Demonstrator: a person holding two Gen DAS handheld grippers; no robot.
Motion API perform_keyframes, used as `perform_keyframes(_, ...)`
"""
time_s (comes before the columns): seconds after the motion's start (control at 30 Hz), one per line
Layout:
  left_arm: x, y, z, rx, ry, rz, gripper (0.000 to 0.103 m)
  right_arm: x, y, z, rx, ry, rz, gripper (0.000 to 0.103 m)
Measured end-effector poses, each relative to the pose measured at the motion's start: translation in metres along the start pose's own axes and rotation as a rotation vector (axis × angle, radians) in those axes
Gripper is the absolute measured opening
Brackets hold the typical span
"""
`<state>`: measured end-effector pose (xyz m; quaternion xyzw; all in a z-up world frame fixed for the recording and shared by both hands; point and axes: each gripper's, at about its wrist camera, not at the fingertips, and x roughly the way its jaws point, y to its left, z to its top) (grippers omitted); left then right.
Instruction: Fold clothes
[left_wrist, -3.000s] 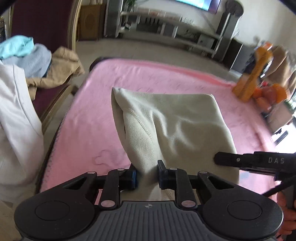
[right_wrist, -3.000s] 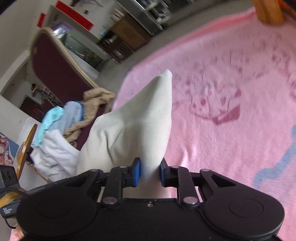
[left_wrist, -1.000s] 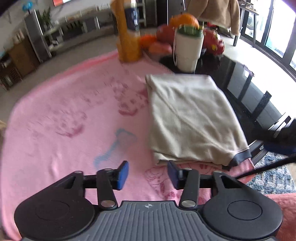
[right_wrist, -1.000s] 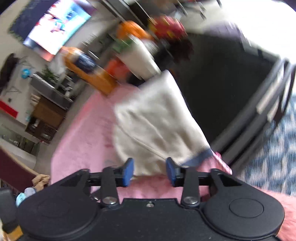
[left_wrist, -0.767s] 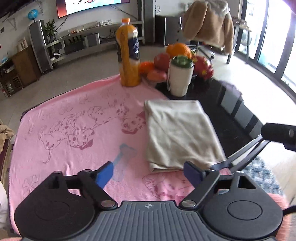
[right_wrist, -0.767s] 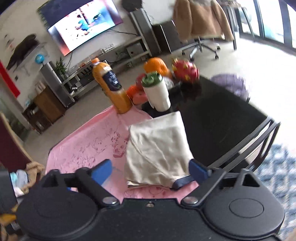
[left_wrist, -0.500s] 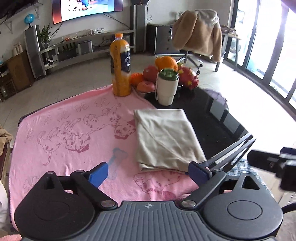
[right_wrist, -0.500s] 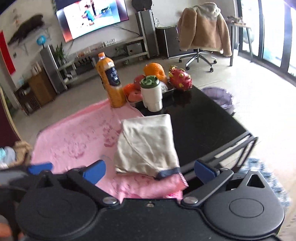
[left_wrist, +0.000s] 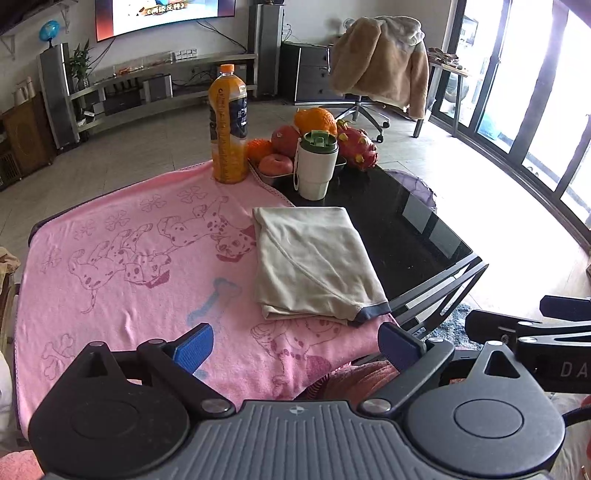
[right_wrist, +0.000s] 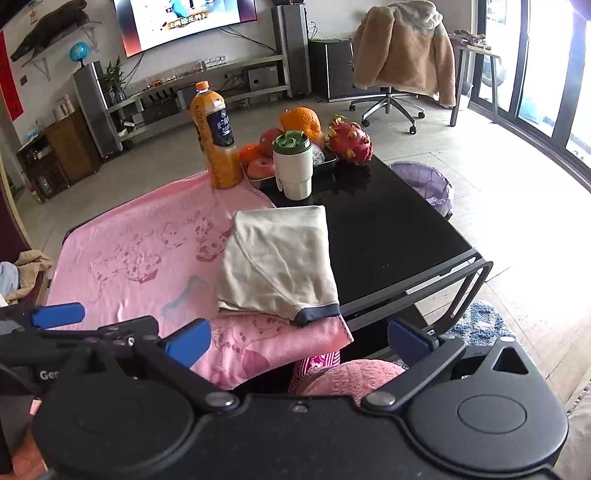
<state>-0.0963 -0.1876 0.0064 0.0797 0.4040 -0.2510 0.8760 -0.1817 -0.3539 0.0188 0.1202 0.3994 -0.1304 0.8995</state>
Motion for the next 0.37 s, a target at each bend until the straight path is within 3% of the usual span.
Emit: perform_keyframes(0.37, 0.0027, 0.0021, -0.001, -0.015, 0.008, 0.014, 0.097, 0.0017, 0.0044, -0.0033, -0.017, 0.01, -0.01, 0.103)
